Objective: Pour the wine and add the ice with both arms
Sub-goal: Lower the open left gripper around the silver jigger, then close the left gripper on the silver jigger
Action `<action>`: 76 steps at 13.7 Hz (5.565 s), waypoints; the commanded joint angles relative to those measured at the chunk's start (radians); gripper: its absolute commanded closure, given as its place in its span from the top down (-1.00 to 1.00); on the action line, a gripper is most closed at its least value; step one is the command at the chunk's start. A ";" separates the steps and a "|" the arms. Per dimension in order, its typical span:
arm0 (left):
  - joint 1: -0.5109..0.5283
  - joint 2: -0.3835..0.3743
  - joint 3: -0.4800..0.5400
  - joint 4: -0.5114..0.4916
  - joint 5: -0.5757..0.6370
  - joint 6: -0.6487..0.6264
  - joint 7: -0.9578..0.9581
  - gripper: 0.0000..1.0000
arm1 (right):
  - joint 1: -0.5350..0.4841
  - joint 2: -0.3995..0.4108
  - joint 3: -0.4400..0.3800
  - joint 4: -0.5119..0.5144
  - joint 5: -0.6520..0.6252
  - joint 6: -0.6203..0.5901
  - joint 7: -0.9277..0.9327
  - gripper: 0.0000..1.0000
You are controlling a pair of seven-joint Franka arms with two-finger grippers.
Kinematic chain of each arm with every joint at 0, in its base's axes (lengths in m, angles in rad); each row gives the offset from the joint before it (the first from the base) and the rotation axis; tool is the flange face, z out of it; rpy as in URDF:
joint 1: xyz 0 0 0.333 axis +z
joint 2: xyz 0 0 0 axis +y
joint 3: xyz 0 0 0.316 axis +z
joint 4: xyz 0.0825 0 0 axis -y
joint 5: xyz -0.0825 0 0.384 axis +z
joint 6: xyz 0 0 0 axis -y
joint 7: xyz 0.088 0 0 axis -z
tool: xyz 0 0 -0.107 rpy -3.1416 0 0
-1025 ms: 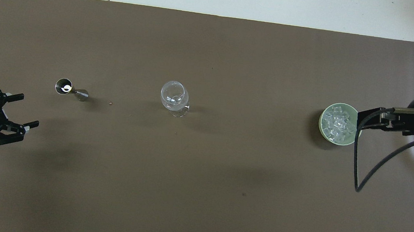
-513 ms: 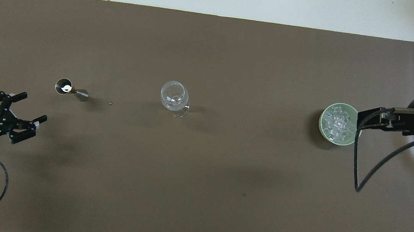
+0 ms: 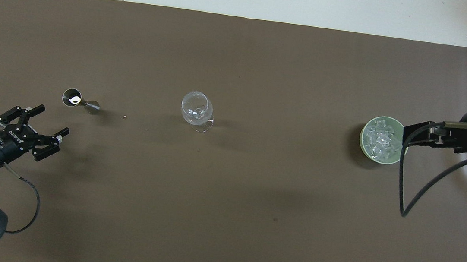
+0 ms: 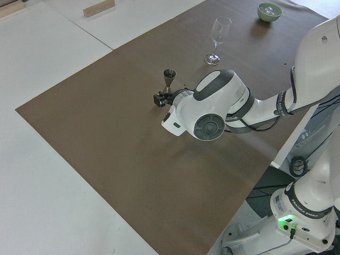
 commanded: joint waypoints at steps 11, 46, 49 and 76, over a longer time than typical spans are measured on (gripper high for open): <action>-0.105 0.134 0.008 0.062 -0.305 0.055 0.257 1.00 | -0.005 -0.012 0.003 -0.011 0.001 -0.007 -0.022 1.00; -0.147 0.218 0.007 0.136 -0.426 0.056 0.280 1.00 | -0.005 -0.012 0.003 -0.011 0.001 -0.007 -0.022 1.00; -0.143 0.221 0.007 0.141 -0.426 0.050 0.280 0.72 | -0.005 -0.012 0.003 -0.011 0.001 -0.007 -0.022 1.00; -0.122 0.217 0.007 0.141 -0.424 0.021 0.282 -0.11 | -0.005 -0.012 0.003 -0.011 0.001 -0.007 -0.022 1.00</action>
